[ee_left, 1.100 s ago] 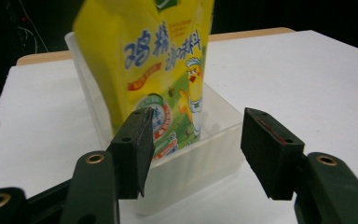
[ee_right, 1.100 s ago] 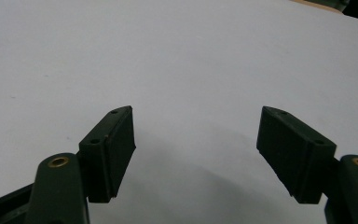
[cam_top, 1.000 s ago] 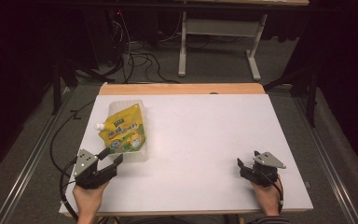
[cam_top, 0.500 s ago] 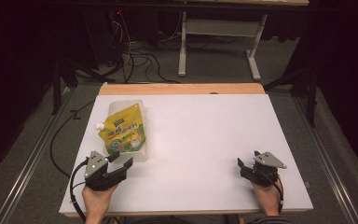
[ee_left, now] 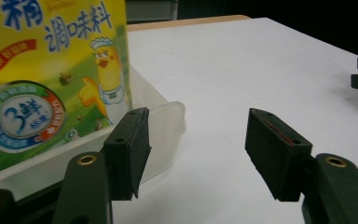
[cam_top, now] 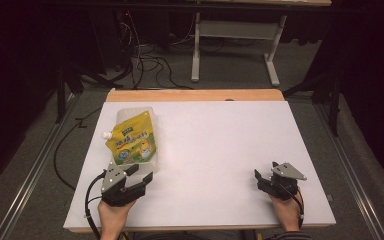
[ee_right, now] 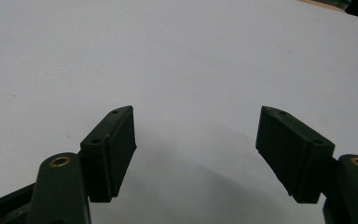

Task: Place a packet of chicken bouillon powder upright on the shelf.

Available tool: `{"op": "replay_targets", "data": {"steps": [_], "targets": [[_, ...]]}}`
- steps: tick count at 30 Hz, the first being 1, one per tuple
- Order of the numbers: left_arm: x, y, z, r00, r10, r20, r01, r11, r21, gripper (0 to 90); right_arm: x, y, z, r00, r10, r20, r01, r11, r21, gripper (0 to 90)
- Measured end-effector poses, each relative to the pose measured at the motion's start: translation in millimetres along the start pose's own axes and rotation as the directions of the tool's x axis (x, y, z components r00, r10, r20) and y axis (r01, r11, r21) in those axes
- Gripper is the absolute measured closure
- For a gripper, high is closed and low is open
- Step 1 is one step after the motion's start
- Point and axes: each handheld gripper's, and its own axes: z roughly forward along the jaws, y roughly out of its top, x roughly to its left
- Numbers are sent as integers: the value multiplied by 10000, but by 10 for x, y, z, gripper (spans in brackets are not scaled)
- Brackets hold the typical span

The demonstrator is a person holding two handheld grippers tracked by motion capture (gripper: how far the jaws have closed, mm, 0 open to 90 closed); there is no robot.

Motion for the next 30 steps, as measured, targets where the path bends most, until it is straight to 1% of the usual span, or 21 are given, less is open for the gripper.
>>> {"op": "replay_targets", "data": {"steps": [7,13,17,18,20,21,26,30], "targets": [[-92,6,94,9994,166,307,-172,9997,179,398,0,1,-3,10000,12,35,-12,10000,25,288],[-191,41,216,9971,428,636,-446,9986,284,392,-5,0,-3,10000,7,28,-7,10000,-20,288],[-216,48,244,9963,496,695,-517,9982,288,391,0,0,0,10000,6,10,-6,10000,2,288],[-223,52,261,9958,542,739,-568,9978,335,391,2,0,0,10000,-14,2,14,10000,-3,288],[-247,66,300,9940,759,789,-799,9956,485,391,0,0,-2,10000,-25,-3,25,10000,-5,289],[-268,87,331,9922,855,903,-907,9943,553,390,-5,0,-3,10000,-31,3,31,10000,-20,289],[-312,120,380,9905,914,1027,-961,9945,420,388,-4,-1,-6,10000,36,24,-36,10000,-33,291],[-331,119,441,9895,920,1118,-979,9940,480,386,0,0,-3,10000,-2,16,2,10000,15,291]]}}
